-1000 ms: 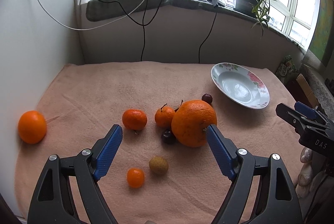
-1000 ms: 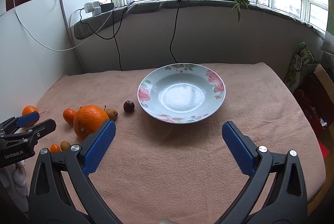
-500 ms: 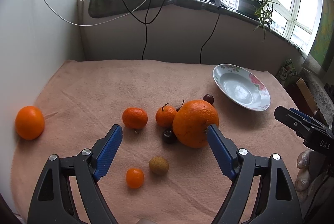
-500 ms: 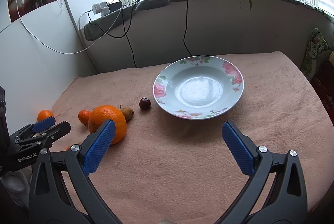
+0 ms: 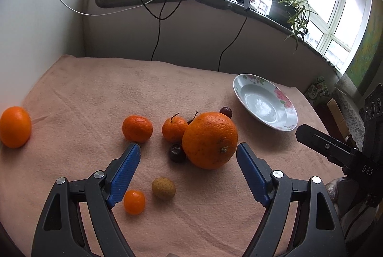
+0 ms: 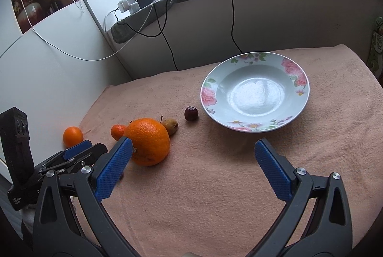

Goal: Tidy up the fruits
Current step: 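Close the right tool around the large orange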

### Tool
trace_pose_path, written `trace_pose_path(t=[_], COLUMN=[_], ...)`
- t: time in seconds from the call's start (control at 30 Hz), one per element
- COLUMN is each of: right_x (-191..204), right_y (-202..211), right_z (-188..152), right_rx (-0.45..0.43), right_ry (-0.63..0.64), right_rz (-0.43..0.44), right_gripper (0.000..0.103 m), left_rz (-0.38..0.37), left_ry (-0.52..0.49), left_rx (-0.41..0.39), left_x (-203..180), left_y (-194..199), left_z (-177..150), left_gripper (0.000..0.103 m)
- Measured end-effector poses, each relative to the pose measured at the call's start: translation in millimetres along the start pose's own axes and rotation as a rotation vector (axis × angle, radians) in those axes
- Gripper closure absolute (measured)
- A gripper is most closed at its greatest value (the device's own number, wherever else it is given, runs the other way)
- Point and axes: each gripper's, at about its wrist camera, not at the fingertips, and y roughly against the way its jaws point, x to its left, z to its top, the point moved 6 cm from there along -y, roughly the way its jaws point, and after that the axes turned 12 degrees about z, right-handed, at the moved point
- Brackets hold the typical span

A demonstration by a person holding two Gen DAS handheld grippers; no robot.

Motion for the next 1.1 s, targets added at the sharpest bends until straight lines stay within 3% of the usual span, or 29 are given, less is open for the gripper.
trace_pose_path(t=[0.07,0.2,0.47,0.63,0.87,0.93,1.1], right_x=[4,11,20,20,19,21,20], right_y=[-6,-19,-51,-75,-98,-102,-113], right_z=[1,2,1,-8,-13,-14,-17], right_rx=[0.011,0.036,0.104,0.167,0.214,0.23,0.25], right_ry=[-0.008,-0.02,-0.059,-0.09,-0.134,-0.14,-0.146], right_rz=[0.033,0.094,0.177,0.216,0.266,0.278,0.285], right_gripper=[0.0,0.0,0.0,0.008,0.01,0.02,0.021], left_rz=[-0.022,-0.063,-0.1,-0.099,-0.105,-0.122,-0.122], left_ry=[-0.001,-0.003,-0.008,-0.023,-0.037,-0.03,-0.037], left_rx=[0.012,0.033,0.058,0.066,0.079,0.088,0.091], left_x=[-4,-11,-20,-23,-24,-25,-26], left_y=[-3,-10,-21,-27,-36,-38,-40], left_z=[-1,-3,-4,-6,-6,-6,-5], left_gripper=[0.028,0.033,0.034,0.034,0.037,0.037,0.04])
